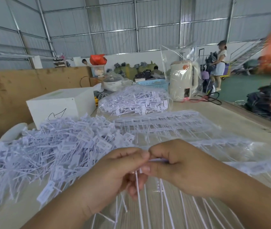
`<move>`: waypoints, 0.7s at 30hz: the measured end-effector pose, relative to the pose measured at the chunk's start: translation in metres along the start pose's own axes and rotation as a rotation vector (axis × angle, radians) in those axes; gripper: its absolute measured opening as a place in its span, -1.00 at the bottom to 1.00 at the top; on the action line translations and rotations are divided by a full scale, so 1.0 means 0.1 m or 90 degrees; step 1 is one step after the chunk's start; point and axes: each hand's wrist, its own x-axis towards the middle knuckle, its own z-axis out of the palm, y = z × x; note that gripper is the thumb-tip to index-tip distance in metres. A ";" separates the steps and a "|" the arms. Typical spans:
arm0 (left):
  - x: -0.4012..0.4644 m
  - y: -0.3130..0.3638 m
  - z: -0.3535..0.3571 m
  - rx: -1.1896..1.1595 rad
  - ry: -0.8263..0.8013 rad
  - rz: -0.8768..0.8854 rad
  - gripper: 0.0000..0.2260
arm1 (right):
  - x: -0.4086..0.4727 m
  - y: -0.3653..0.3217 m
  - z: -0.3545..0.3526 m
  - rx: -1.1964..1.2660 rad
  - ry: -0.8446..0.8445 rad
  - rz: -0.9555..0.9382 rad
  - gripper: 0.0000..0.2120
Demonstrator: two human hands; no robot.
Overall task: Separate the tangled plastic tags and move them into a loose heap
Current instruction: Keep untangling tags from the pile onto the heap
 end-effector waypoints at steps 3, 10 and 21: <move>0.03 -0.02 0.07 -0.024 0.121 0.053 -0.63 | 0.02 0.00 0.07 0.044 0.071 -0.022 -0.76; 0.08 -0.02 0.23 -0.171 0.244 0.110 -0.58 | 0.08 -0.05 0.26 0.103 0.275 -0.095 -0.78; 0.07 0.04 0.32 -0.309 0.291 0.055 -0.59 | 0.08 -0.07 0.36 0.037 0.390 -0.122 -0.81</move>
